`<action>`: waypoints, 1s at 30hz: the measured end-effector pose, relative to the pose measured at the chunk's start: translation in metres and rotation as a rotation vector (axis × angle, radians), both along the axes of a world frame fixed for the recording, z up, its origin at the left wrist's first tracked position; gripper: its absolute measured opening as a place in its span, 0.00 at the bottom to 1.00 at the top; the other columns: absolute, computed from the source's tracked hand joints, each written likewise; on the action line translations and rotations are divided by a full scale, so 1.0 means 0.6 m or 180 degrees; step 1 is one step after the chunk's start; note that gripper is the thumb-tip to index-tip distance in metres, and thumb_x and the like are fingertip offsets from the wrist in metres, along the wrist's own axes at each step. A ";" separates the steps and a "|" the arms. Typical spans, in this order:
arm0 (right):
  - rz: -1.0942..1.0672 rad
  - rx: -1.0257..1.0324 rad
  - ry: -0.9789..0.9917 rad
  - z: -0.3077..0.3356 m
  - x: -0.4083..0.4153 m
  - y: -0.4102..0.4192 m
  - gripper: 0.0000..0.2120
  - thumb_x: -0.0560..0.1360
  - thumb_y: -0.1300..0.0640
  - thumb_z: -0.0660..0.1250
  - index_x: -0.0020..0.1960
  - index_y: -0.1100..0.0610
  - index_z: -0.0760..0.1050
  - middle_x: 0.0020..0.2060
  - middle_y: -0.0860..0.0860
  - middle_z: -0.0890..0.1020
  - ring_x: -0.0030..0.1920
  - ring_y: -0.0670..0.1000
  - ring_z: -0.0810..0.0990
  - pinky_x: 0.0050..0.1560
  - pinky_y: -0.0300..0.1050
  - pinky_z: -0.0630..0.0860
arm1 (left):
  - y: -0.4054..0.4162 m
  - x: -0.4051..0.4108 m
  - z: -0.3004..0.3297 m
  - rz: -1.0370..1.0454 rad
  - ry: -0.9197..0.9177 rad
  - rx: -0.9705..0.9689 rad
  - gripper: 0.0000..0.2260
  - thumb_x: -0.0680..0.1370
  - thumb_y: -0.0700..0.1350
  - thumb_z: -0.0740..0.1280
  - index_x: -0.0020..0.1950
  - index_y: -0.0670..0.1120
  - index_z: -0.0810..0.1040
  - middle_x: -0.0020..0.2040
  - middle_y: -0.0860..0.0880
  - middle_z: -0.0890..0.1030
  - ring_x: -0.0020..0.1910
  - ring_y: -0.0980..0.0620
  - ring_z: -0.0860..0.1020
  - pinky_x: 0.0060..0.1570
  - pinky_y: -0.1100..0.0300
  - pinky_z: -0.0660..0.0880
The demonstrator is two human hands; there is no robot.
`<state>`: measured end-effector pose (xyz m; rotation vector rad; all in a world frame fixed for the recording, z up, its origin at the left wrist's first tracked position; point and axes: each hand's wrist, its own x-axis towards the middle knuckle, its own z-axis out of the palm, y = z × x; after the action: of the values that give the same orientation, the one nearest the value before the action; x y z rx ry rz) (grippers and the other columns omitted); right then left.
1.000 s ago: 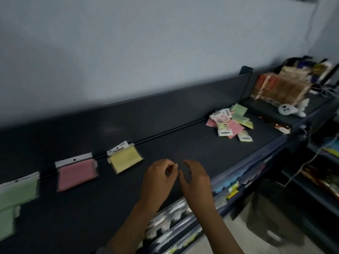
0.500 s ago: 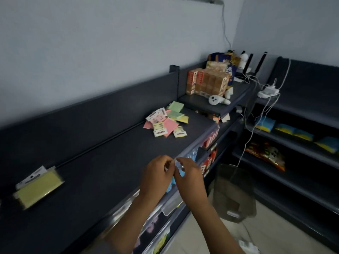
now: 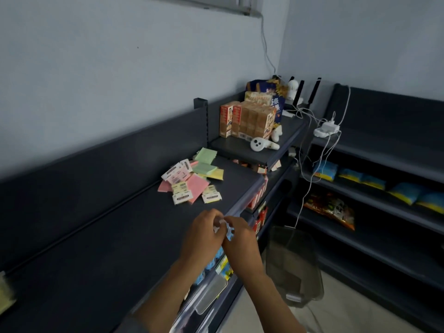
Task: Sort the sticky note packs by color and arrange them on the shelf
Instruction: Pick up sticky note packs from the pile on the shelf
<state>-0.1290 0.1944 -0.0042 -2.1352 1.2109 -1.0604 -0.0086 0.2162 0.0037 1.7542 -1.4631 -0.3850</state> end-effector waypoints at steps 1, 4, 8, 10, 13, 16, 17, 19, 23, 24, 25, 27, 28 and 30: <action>-0.0031 0.0021 0.0013 0.004 0.002 -0.018 0.08 0.74 0.66 0.67 0.44 0.54 0.81 0.40 0.50 0.81 0.39 0.47 0.77 0.38 0.37 0.70 | -0.021 0.004 0.002 -0.0035 -0.0004 0.0008 0.05 0.78 0.48 0.68 0.53 0.55 0.77 0.49 0.58 0.78 0.47 0.61 0.78 0.47 0.56 0.79; 0.0017 0.0202 -0.0011 0.012 0.012 -0.076 0.06 0.76 0.61 0.68 0.49 0.51 0.81 0.42 0.46 0.81 0.42 0.44 0.77 0.41 0.35 0.70 | -0.086 0.028 0.004 -0.0043 -0.0053 -0.0084 0.05 0.76 0.50 0.67 0.52 0.56 0.77 0.48 0.58 0.78 0.47 0.59 0.78 0.49 0.53 0.79; -0.0136 0.0219 0.0125 0.012 0.033 -0.155 0.15 0.77 0.56 0.71 0.63 0.54 0.79 0.56 0.48 0.81 0.56 0.48 0.79 0.55 0.35 0.72 | -0.153 0.065 -0.011 0.0017 -0.0126 -0.0087 0.06 0.76 0.48 0.68 0.53 0.55 0.77 0.47 0.56 0.77 0.46 0.55 0.78 0.46 0.49 0.79; -0.0213 0.0285 0.0165 0.013 0.042 -0.186 0.18 0.77 0.54 0.71 0.66 0.56 0.77 0.59 0.50 0.80 0.58 0.50 0.79 0.58 0.41 0.74 | -0.179 0.083 -0.019 0.0005 -0.0136 -0.0096 0.08 0.77 0.45 0.70 0.54 0.55 0.76 0.48 0.56 0.77 0.47 0.56 0.78 0.47 0.51 0.79; -0.0297 0.0299 0.0170 0.017 0.055 -0.227 0.18 0.79 0.53 0.69 0.67 0.56 0.76 0.61 0.50 0.80 0.60 0.50 0.79 0.60 0.47 0.77 | -0.219 0.106 -0.022 -0.0016 -0.0183 -0.0129 0.09 0.78 0.44 0.70 0.54 0.55 0.76 0.49 0.56 0.76 0.48 0.56 0.77 0.47 0.55 0.78; -0.0371 0.0250 0.0112 0.009 0.063 -0.258 0.18 0.80 0.53 0.67 0.68 0.56 0.75 0.62 0.50 0.80 0.61 0.49 0.79 0.60 0.49 0.78 | -0.246 0.117 -0.024 0.0101 -0.0320 -0.0171 0.08 0.78 0.46 0.71 0.56 0.53 0.77 0.50 0.55 0.76 0.52 0.54 0.74 0.48 0.55 0.76; -0.0397 0.0243 0.0097 0.005 0.068 -0.266 0.18 0.80 0.54 0.67 0.68 0.56 0.75 0.62 0.50 0.80 0.60 0.50 0.79 0.60 0.49 0.78 | -0.250 0.118 -0.027 0.0160 -0.0428 -0.0166 0.09 0.77 0.47 0.71 0.56 0.53 0.77 0.51 0.54 0.76 0.53 0.53 0.73 0.49 0.55 0.75; -0.0382 0.0260 0.0095 -0.004 0.083 -0.277 0.17 0.80 0.55 0.68 0.67 0.57 0.76 0.60 0.51 0.80 0.59 0.51 0.80 0.59 0.47 0.78 | -0.252 0.123 -0.038 0.0256 -0.0565 -0.0073 0.11 0.76 0.49 0.72 0.58 0.54 0.77 0.54 0.53 0.76 0.54 0.50 0.73 0.52 0.53 0.73; -0.0128 0.0152 0.0299 -0.011 0.122 -0.314 0.15 0.78 0.58 0.69 0.64 0.58 0.77 0.57 0.53 0.80 0.57 0.52 0.78 0.55 0.40 0.72 | -0.270 0.152 -0.036 0.0448 -0.0666 -0.0092 0.15 0.75 0.52 0.73 0.60 0.54 0.76 0.59 0.53 0.76 0.62 0.50 0.72 0.60 0.49 0.68; -0.0088 0.0124 0.0351 -0.015 0.131 -0.330 0.15 0.78 0.58 0.70 0.63 0.58 0.77 0.56 0.53 0.80 0.56 0.53 0.78 0.55 0.40 0.71 | -0.276 0.161 -0.034 0.0513 -0.0709 -0.0073 0.17 0.74 0.53 0.73 0.61 0.54 0.76 0.61 0.54 0.76 0.64 0.51 0.70 0.62 0.49 0.67; -0.0048 0.0117 0.0398 -0.020 0.141 -0.344 0.15 0.77 0.58 0.70 0.63 0.58 0.77 0.55 0.53 0.80 0.56 0.53 0.78 0.55 0.40 0.71 | -0.281 0.169 -0.033 0.0578 -0.0734 -0.0037 0.18 0.74 0.54 0.73 0.62 0.56 0.75 0.62 0.55 0.75 0.66 0.51 0.70 0.65 0.48 0.66; 0.0018 0.0186 0.0466 -0.033 0.162 -0.375 0.16 0.76 0.57 0.71 0.63 0.57 0.77 0.56 0.53 0.80 0.57 0.54 0.77 0.56 0.42 0.73 | -0.286 0.183 -0.037 0.0686 -0.0700 -0.0014 0.20 0.73 0.55 0.74 0.62 0.57 0.75 0.63 0.56 0.75 0.67 0.52 0.69 0.68 0.47 0.65; 0.0071 0.0211 0.0503 -0.039 0.173 -0.390 0.17 0.76 0.54 0.71 0.64 0.56 0.77 0.57 0.53 0.79 0.58 0.55 0.77 0.58 0.42 0.72 | -0.288 0.191 -0.044 0.0723 -0.0676 -0.0030 0.20 0.72 0.55 0.75 0.62 0.57 0.75 0.64 0.56 0.75 0.68 0.52 0.69 0.69 0.47 0.64; 0.0189 0.0253 0.0641 -0.054 0.195 -0.418 0.22 0.76 0.48 0.70 0.67 0.55 0.75 0.62 0.53 0.78 0.63 0.55 0.74 0.61 0.41 0.69 | -0.292 0.201 -0.055 0.0773 -0.0665 0.0026 0.20 0.72 0.55 0.74 0.62 0.57 0.76 0.65 0.56 0.75 0.68 0.54 0.68 0.70 0.50 0.63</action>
<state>-0.0122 -0.0566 -0.0367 -2.2429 1.2483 -0.7737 0.1119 0.0409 -0.0293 1.9992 -1.3680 -0.0832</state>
